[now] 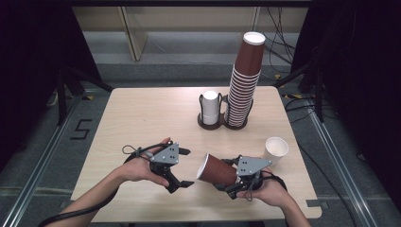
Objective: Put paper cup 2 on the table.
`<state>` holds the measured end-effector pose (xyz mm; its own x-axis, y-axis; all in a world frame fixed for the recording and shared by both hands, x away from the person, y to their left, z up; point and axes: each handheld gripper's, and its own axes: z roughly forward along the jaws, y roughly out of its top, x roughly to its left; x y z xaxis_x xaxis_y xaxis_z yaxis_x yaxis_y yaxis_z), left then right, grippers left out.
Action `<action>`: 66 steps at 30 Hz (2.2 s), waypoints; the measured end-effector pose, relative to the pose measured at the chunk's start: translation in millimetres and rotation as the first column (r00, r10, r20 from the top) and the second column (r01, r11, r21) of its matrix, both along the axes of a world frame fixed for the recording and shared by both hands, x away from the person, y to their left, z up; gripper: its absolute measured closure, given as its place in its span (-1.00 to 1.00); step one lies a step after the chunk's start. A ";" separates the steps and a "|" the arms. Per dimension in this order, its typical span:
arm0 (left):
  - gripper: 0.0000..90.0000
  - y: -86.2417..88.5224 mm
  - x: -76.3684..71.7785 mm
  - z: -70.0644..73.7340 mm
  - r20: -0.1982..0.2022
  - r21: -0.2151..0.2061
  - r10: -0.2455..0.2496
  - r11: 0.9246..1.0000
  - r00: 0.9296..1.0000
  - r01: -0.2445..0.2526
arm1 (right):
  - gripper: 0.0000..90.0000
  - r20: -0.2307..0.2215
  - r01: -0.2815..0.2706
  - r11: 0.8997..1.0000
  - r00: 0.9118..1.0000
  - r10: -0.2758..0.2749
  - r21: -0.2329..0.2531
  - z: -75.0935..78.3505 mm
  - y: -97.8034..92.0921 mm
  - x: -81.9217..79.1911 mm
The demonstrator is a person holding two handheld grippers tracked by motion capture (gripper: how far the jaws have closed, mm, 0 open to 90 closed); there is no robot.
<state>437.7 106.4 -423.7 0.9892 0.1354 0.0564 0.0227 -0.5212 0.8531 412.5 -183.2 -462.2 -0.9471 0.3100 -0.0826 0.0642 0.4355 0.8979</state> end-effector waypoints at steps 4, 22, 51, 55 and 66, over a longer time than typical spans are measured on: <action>-1.00 -2.8 -1.2 0.1 -0.001 0.002 -0.017 1.000 1.000 0.017 | -0.56 0.003 -0.010 1.000 1.000 0.010 -0.004 0.8 1.6 -2.4; -1.00 -18.6 8.4 -8.9 -0.078 0.004 -0.062 0.998 0.995 0.063 | -0.56 0.044 -0.081 0.997 0.996 0.081 -0.005 3.8 16.4 -0.3; -0.82 -25.9 10.3 -8.3 -0.064 0.014 -0.116 0.993 0.991 0.117 | -0.56 0.047 -0.116 0.993 0.992 0.117 -0.025 6.1 25.5 3.8; -0.80 -26.1 8.5 -6.5 -0.054 0.022 -0.117 0.993 0.992 0.119 | -0.55 0.020 -0.114 0.993 0.993 0.115 -0.019 5.2 26.9 3.2; -0.77 -28.4 1.8 3.9 0.029 0.112 -0.135 0.985 0.990 0.131 | -0.54 0.000 -0.117 0.992 0.993 0.117 -0.040 5.3 31.2 3.2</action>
